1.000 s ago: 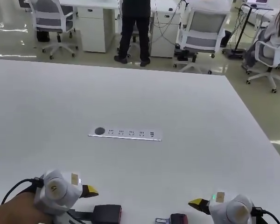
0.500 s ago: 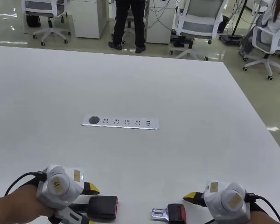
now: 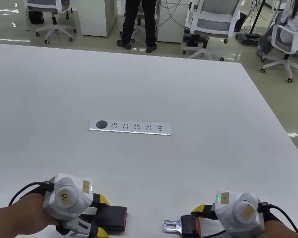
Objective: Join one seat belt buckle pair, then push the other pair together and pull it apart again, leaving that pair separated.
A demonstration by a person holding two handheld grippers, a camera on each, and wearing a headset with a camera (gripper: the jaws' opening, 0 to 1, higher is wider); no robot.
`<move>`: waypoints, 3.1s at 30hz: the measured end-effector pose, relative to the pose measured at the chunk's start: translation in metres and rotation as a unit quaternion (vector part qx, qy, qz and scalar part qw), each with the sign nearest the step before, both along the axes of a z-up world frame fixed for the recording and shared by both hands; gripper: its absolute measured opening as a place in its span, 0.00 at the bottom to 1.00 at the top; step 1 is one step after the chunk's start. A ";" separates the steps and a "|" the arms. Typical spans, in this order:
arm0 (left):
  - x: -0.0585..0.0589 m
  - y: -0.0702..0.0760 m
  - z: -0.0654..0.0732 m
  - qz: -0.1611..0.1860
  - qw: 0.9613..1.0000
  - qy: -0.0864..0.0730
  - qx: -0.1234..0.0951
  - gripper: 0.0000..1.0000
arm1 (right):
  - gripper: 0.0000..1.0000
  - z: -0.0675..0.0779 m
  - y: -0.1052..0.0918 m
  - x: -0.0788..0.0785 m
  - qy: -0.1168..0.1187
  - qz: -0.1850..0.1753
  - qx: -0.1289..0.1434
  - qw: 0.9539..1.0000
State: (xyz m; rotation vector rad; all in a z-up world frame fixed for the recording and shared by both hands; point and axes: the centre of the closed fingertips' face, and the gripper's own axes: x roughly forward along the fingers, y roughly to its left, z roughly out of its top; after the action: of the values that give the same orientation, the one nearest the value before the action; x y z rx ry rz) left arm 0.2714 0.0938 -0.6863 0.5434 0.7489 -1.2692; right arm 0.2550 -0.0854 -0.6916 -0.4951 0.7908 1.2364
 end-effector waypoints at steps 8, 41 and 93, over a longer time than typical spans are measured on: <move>0.002 -0.001 -0.001 -0.007 1.000 0.000 0.002 0.35 | 0.34 -0.001 -0.007 0.006 -0.006 -0.002 -0.021 1.000; 0.002 0.001 -0.002 -0.038 0.999 0.010 0.028 0.35 | 0.33 -0.001 0.019 0.009 -0.011 0.041 -0.013 0.999; 0.003 0.000 -0.003 -0.045 0.998 0.009 0.045 0.34 | 0.33 0.002 0.105 0.018 -0.021 0.051 0.035 0.998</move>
State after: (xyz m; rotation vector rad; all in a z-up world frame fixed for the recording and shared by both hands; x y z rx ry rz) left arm 0.2739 0.0933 -0.6896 0.6458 0.8069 -1.3302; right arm 0.2725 0.0198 -0.6901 -0.5079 0.6925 1.3384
